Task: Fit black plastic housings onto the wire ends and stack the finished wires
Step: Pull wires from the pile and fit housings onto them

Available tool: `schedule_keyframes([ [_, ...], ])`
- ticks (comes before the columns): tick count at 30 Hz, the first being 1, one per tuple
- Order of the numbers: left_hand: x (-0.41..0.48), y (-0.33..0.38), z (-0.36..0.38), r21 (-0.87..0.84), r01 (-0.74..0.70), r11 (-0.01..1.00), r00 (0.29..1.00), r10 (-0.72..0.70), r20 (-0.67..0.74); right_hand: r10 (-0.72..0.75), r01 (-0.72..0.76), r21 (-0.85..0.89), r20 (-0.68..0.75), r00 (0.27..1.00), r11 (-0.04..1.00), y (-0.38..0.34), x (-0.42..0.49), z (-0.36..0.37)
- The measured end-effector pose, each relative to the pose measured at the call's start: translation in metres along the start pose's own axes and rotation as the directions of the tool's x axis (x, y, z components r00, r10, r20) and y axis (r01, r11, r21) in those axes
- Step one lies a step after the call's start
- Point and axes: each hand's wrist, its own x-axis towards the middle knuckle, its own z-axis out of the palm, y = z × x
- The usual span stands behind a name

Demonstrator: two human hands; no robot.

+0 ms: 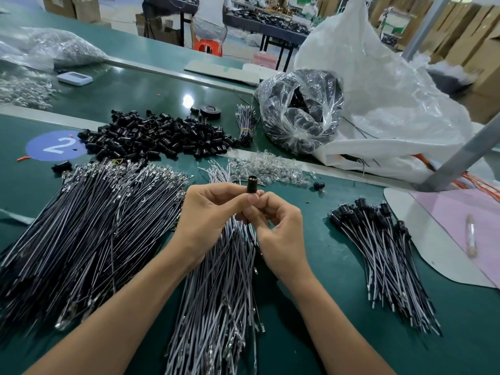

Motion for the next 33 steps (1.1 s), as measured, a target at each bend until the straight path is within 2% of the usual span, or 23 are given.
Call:
schedule_keyframes([
  [5, -0.003, -0.005, 0.005, -0.024, -0.020, 1.000, 0.999, 0.019, -0.029, -0.013, 0.013, -0.006, 0.014, 1.000, 1.000, 0.002, 0.000, 0.003],
  [9, -0.002, -0.005, 0.009, -0.139, 0.001, 0.990, 0.998, -0.010, -0.063, -0.002, 0.002, -0.019, 0.008, 1.000, 1.000, 0.001, -0.002, 0.007],
  [14, -0.001, -0.006, 0.009, -0.206, 0.022, 0.978, 0.996, -0.040, -0.084, 0.011, -0.010, -0.025, 0.006, 1.000, 1.000, -0.001, -0.004, 0.008],
  [17, 0.001, -0.005, 0.011, -0.208, 0.079, 0.975, 0.992, -0.097, -0.077, -0.002, 0.002, -0.106, 0.000, 1.000, 0.994, -0.005, -0.001, 0.008],
  [20, 0.004, -0.006, 0.007, -0.214, 0.110, 0.971, 0.976, -0.147, -0.162, 0.041, -0.019, -0.213, 0.100, 0.994, 0.977, -0.009, 0.000, 0.001],
  [23, 0.006, -0.005, 0.001, -0.225, 0.134, 0.965, 0.962, -0.180, -0.203, 0.019, 0.009, -0.469, 0.054, 0.998, 0.883, -0.012, 0.015, -0.025],
  [25, 0.006, -0.004, -0.001, -0.213, 0.166, 0.963, 0.961, -0.206, -0.185, 0.047, -0.043, -0.660, -0.011, 0.999, 0.750, -0.008, 0.038, -0.043],
  [27, 0.006, -0.003, -0.003, -0.207, 0.183, 0.961, 0.964, -0.217, -0.153, 0.142, -0.089, -0.784, -0.001, 0.990, 0.614, 0.000, 0.064, -0.053],
  [29, 0.006, -0.002, -0.004, -0.208, 0.193, 0.959, 0.965, -0.224, -0.138, 0.240, -0.067, -0.864, 0.063, 0.969, 0.498, 0.011, 0.083, -0.054],
  [31, 0.006, -0.002, -0.004, -0.216, 0.199, 0.956, 0.964, -0.231, -0.133, 0.281, -0.009, -0.884, 0.139, 0.950, 0.468, 0.021, 0.095, -0.049],
  [33, 0.007, -0.001, -0.004, -0.216, 0.205, 0.955, 0.961, -0.238, -0.140, 0.258, 0.049, -0.888, 0.184, 0.948, 0.456, 0.028, 0.101, -0.042],
])
